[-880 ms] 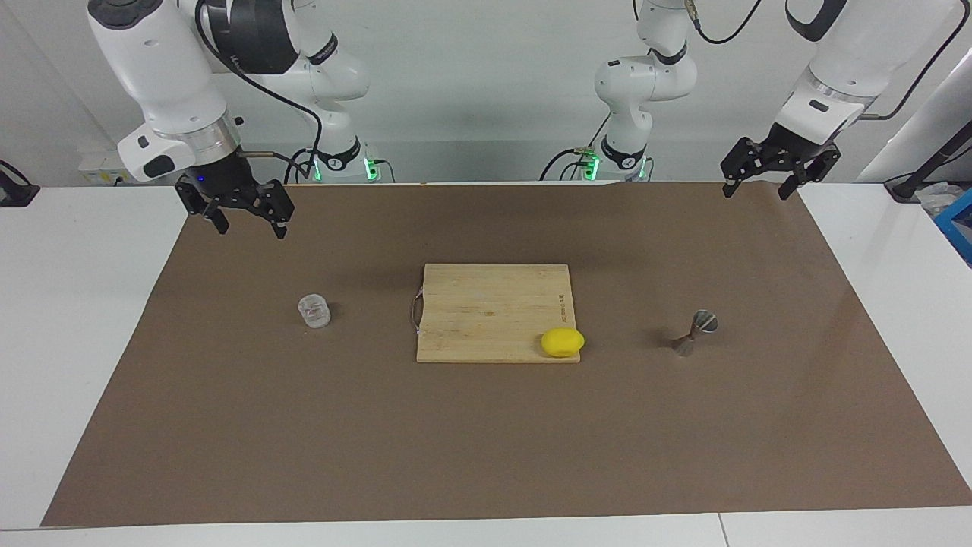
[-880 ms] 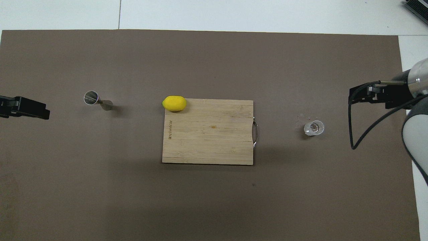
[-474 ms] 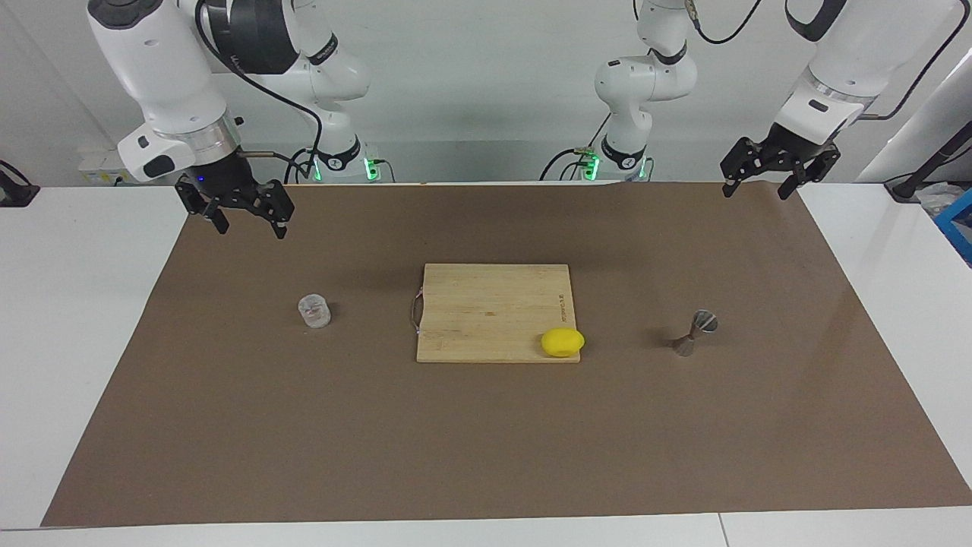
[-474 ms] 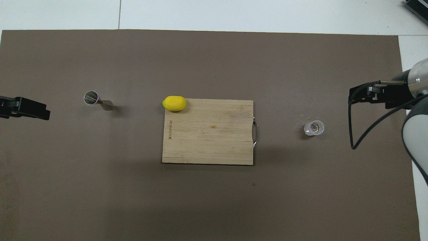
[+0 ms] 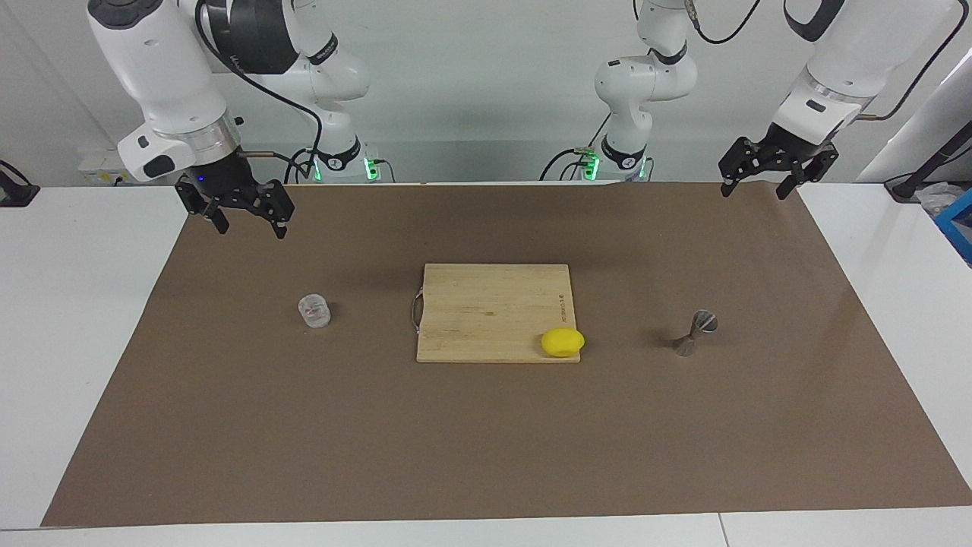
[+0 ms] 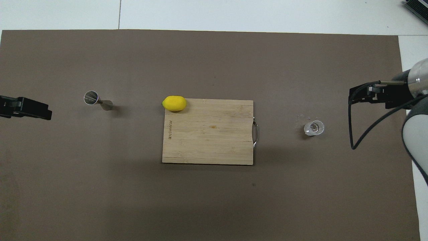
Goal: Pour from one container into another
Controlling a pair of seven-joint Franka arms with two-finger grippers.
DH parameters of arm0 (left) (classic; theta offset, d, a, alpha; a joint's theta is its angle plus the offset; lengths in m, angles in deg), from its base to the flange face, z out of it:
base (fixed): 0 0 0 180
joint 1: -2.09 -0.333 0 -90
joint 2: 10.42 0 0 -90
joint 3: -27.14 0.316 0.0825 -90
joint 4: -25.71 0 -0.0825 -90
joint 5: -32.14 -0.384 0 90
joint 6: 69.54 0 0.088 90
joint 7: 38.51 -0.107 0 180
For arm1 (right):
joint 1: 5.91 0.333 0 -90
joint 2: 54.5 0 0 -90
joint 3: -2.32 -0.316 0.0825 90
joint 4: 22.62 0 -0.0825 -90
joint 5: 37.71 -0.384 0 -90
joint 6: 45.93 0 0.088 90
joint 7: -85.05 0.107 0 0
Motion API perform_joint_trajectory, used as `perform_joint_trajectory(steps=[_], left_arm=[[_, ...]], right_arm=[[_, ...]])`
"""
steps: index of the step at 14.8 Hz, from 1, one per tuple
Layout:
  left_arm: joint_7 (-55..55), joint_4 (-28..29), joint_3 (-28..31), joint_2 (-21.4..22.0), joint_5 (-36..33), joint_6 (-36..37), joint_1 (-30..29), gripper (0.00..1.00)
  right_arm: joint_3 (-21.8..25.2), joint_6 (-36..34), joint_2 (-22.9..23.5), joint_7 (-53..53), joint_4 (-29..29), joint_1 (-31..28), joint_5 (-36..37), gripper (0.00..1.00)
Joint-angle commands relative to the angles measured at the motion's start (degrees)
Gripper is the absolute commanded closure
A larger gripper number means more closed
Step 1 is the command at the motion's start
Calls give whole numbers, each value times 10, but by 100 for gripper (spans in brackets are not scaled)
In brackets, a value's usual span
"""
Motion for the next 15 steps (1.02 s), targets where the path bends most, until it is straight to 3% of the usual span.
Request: perform_joint_trajectory(steps=[1,5,11,15], left_arm=[[-5,-9,4,-3,-7,-6,8,0],[-1,54,4,22,-8,-64,12,0],[8,92,11,0,54,-57,-49,0],[185,114,12,-35,157,-70,-104,0]], right_arm=[[-3,-6,-6,-14,3,-8,-17,1],[-2,-7,-6,-14,3,-8,-17,1],[-2,-7,-6,-14,3,-8,-17,1],[-2,-7,-6,-14,3,-8,-17,1]])
